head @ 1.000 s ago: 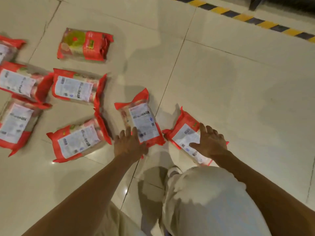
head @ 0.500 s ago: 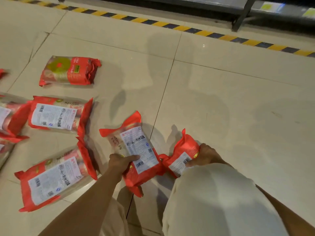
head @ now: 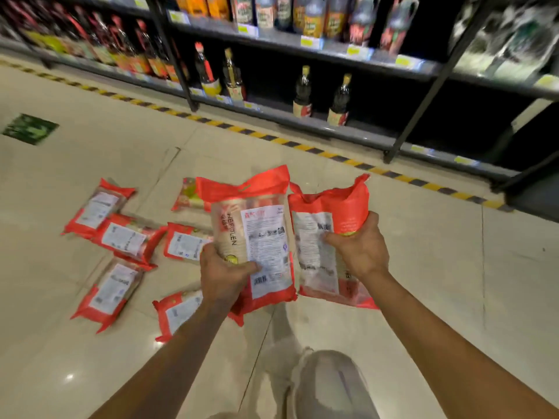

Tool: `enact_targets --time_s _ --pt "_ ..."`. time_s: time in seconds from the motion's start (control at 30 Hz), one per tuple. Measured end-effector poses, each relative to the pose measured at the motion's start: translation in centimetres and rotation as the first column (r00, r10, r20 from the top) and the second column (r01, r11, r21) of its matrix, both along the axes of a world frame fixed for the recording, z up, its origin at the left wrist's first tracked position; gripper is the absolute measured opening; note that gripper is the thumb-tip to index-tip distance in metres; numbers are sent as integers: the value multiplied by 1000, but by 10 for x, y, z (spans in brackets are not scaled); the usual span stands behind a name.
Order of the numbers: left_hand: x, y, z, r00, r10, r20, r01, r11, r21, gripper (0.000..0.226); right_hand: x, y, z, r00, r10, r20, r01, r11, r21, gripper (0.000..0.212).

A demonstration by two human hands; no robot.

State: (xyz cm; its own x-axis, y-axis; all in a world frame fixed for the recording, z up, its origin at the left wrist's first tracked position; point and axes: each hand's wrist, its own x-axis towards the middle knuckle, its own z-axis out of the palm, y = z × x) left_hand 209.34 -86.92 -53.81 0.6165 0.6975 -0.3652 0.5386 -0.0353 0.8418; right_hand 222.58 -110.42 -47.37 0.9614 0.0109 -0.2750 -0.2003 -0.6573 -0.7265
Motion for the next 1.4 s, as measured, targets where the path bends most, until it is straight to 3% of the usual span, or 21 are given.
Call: enact_targets --time_s 0.03,0.07,0.1,0.13,0.17,0.23,0.43,0.73,1.07,1.4 --pt "-2 8 52 1000 12 3 -12 1000 -11 81 -3 11 58 999 18 -33 -17 1000 19 68" --pt "-9 7 56 999 12 30 -12 1000 13 81 -12 11 68 1000 0 6 -1 1000 17 68" --pt "-20 20 143 995 13 104 -18 999 45 82 -18 28 147 995 28 100 -33 998 45 69" --pt "-30 28 197 995 31 94 -37 998 53 84 -26 39 198 996 44 72 -48 998 52 69" --pt "-36 28 204 994 31 103 -39 996 77 88 -34 38 203 996 17 89 -22 998 60 69" --pt "-79 44 323 978 87 189 -107 989 103 90 -67 65 310 984 83 155 -98 991 93 70" --pt "-184 74 491 927 212 310 -286 934 215 73 -157 131 462 930 160 330 -232 954 189 73" --pt "-341 117 585 819 386 424 -528 796 296 69 -271 221 553 801 365 474 -511 830 224 71" --pt "-453 156 620 675 570 468 -730 609 311 82 -361 316 582 678 524 516 -697 682 223 75" --pt "-541 219 629 456 726 515 -888 333 317 68 -431 462 591 451 724 521 -892 373 254 78"
